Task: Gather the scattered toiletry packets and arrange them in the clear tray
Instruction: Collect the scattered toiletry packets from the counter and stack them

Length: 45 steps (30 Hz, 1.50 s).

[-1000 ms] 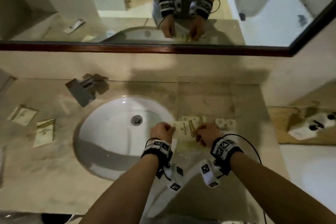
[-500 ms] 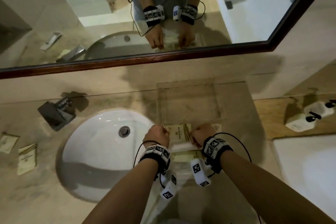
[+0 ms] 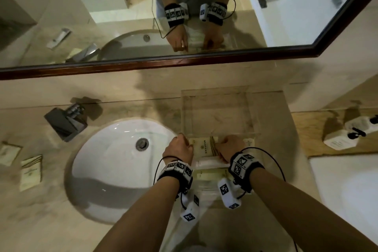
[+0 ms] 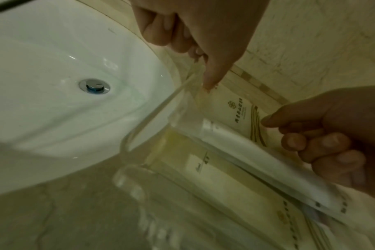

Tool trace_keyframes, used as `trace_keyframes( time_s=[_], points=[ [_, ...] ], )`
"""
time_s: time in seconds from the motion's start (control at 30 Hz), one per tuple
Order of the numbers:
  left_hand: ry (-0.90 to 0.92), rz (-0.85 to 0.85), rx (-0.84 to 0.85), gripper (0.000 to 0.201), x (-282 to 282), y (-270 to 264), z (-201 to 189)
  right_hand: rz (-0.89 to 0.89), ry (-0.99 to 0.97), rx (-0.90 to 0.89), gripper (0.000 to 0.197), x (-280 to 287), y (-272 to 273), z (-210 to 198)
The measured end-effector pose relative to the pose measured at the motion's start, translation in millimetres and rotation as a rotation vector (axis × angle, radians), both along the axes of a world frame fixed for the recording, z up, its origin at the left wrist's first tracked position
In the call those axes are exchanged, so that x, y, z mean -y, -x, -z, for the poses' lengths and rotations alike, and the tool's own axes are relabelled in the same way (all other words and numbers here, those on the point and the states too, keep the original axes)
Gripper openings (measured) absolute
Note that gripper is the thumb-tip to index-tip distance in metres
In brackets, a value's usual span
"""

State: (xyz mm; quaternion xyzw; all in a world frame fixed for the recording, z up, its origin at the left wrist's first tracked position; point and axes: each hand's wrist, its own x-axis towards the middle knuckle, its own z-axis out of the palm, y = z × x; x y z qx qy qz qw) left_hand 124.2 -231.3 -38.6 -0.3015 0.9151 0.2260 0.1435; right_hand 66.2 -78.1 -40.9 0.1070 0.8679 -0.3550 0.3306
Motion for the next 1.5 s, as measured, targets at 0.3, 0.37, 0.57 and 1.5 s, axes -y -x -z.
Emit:
trace_keyframes(
  time_s=[0.3,0.37,0.57,1.5],
  points=[
    [-0.08,-0.233,-0.12,0.018,98,-85,-19,-0.172,0.16,0.0,0.029,129,-52,-26],
    [-0.068,-0.332,-0.128,0.018,139,-120,-23,-0.276,0.191,-0.006,0.027,176,-75,-26],
    [-0.043,-0.603,-0.096,0.025,260,-230,-32,-0.51,0.208,0.049,0.027,304,-146,-20],
    [-0.64,-1.368,-0.272,0.033,457,-255,47,-0.979,-0.016,-0.145,0.038,627,-169,38]
  ],
)
